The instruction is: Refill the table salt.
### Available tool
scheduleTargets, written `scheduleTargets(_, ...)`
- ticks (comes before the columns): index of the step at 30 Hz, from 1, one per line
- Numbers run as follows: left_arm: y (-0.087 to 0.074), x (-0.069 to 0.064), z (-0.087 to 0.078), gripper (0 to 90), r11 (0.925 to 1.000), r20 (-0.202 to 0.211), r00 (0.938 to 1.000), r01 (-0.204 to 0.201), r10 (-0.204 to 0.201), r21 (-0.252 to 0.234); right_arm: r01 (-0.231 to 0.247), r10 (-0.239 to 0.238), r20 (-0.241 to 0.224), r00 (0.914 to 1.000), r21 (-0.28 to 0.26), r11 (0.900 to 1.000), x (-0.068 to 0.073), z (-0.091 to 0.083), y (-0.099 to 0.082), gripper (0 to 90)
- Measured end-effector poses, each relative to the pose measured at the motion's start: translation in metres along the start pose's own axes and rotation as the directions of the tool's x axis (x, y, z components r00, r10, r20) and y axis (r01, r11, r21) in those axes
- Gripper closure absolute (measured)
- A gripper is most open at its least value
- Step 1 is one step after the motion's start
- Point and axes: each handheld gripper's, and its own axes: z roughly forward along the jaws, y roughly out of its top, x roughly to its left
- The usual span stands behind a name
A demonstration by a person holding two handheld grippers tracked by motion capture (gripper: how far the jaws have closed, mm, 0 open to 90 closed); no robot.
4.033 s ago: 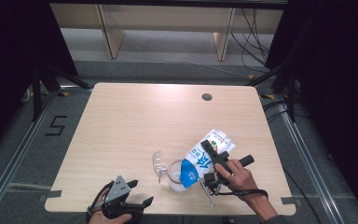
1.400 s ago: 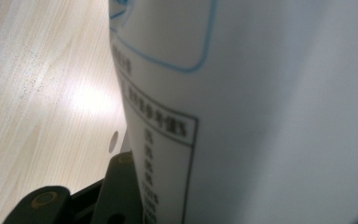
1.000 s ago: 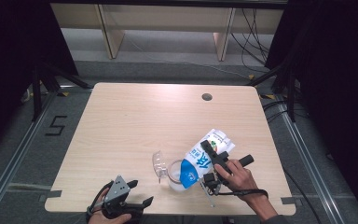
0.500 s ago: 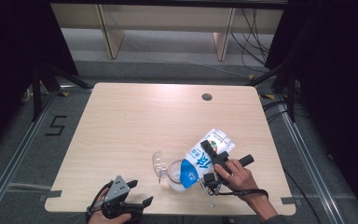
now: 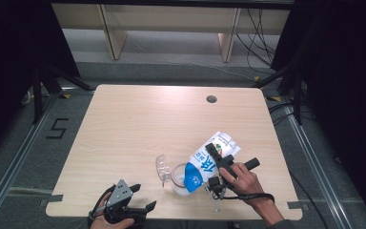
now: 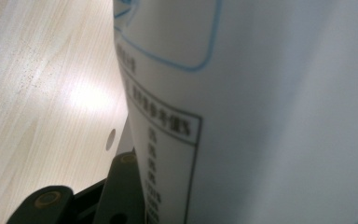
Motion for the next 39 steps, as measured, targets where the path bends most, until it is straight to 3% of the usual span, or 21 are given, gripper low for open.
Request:
scheduleTargets(15, 0.0003, 0.0010, -0.0008, 18.7, 0.9999, -0.004, 0.9999, -0.014, 0.014, 0.007, 0.000, 0.000, 0.000, 1.0000, 0.004, 1.0000, 0.0000, -0.0005, 0.0007, 63.7)
scheduleTargets(18, 0.0000, 0.0008, -0.0006, 18.8, 1.0000, -0.004, 1.0000, -0.005, 0.005, 0.006, -0.004, 0.004, 0.019, 0.9998, -0.015, 0.9999, 0.0004, 0.0007, 0.0007, 63.8)
scheduleTargets(21, 0.0001, 0.0005, -0.0006, 18.8, 1.0000, -0.004, 1.0000, -0.006, 0.006, 0.005, 0.030, -0.029, 0.024, 0.9993, -0.022, 0.9993, -0.0019, 0.0007, 0.0015, 63.9)
scheduleTargets(23, 0.0003, 0.0012, -0.0010, 18.8, 0.9998, -0.003, 0.9998, -0.018, 0.018, 0.008, 0.099, -0.099, 0.003, 0.9951, -0.009, 0.9950, -0.0059, -0.0003, 0.0006, 64.0)
scheduleTargets(25, 0.0001, 0.0008, -0.0007, 18.8, 1.0000, -0.005, 1.0000, -0.003, 0.003, 0.006, 0.098, -0.098, 0.009, 0.9952, -0.012, 0.9951, -0.0063, 0.0000, 0.0005, 64.1)
scheduleTargets(28, 0.0004, 0.0013, -0.0010, 18.8, 0.9997, -0.004, 0.9998, -0.021, 0.021, 0.010, 0.099, -0.099, 0.008, 0.9950, -0.011, 0.9950, -0.0063, 0.0002, 0.0004, 64.1)
scheduleTargets(30, 0.0002, 0.0007, -0.0005, 18.8, 0.9999, -0.005, 0.9999, -0.010, 0.010, 0.007, 0.099, -0.099, 0.008, 0.9951, -0.010, 0.9951, -0.0064, 0.0000, 0.0005, 64.1)
scheduleTargets(34, 0.0003, 0.0009, -0.0009, 18.8, 0.9999, -0.006, 0.9999, -0.013, 0.013, 0.007, 0.071, -0.071, -0.007, 0.9974, 0.006, 0.9975, -0.0039, -0.0008, 0.0003, 64.3)
scheduleTargets(35, 0.0001, 0.0007, -0.0008, 18.8, 1.0000, -0.005, 1.0000, -0.006, 0.006, 0.006, 0.095, -0.095, 0.002, 0.9955, -0.003, 0.9955, -0.0058, -0.0001, 0.0007, 64.3)
scheduleTargets(39, 0.0002, 0.0005, -0.0006, 18.8, 1.0000, -0.005, 1.0000, -0.006, 0.006, 0.006, 0.102, -0.102, 0.008, 0.9948, -0.009, 0.9947, -0.0066, 0.0003, 0.0008, 64.4)
